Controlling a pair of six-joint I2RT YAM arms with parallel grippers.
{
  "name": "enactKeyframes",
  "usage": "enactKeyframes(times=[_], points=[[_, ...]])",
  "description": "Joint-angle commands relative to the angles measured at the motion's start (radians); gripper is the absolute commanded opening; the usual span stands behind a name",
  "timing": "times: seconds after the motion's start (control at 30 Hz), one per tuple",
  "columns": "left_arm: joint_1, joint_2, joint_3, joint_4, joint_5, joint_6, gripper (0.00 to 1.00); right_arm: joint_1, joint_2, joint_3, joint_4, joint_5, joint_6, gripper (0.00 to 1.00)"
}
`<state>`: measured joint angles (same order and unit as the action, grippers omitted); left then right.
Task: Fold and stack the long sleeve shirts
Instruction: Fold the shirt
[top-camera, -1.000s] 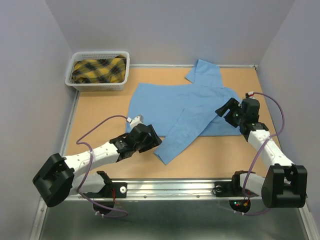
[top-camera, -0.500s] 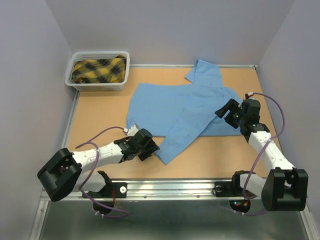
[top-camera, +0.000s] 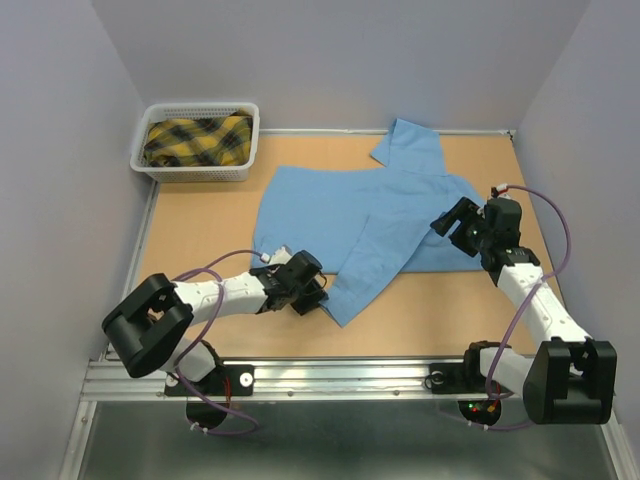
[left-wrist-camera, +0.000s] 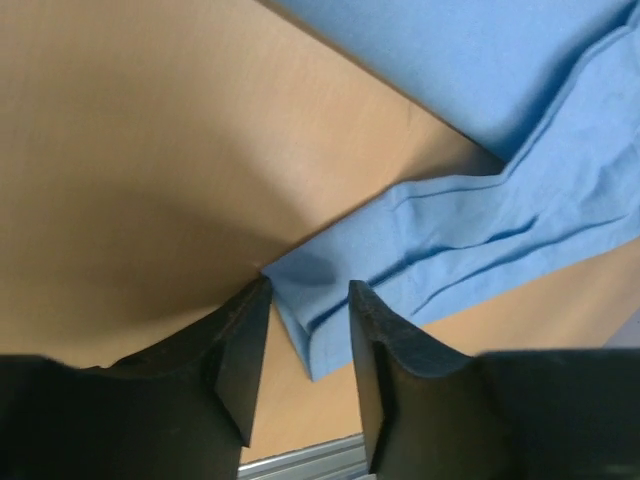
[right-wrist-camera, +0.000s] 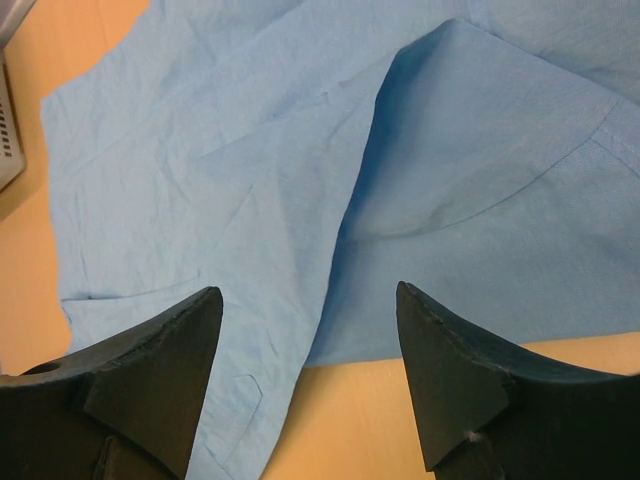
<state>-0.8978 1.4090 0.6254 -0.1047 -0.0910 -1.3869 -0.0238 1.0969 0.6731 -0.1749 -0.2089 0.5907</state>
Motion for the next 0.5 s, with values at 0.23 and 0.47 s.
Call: enactKeyframes(times=[0.23, 0.47], points=[[-0.012, 0.071, -0.010, -0.096, 0.011, -0.015, 0.11, 0.009, -0.008, 0.017, 0.009, 0.025, -0.012, 0.76], [-0.012, 0.085, 0.011, -0.099, -0.007, 0.014, 0.00, 0.009, -0.015, 0.016, 0.011, 0.026, -0.035, 0.75]])
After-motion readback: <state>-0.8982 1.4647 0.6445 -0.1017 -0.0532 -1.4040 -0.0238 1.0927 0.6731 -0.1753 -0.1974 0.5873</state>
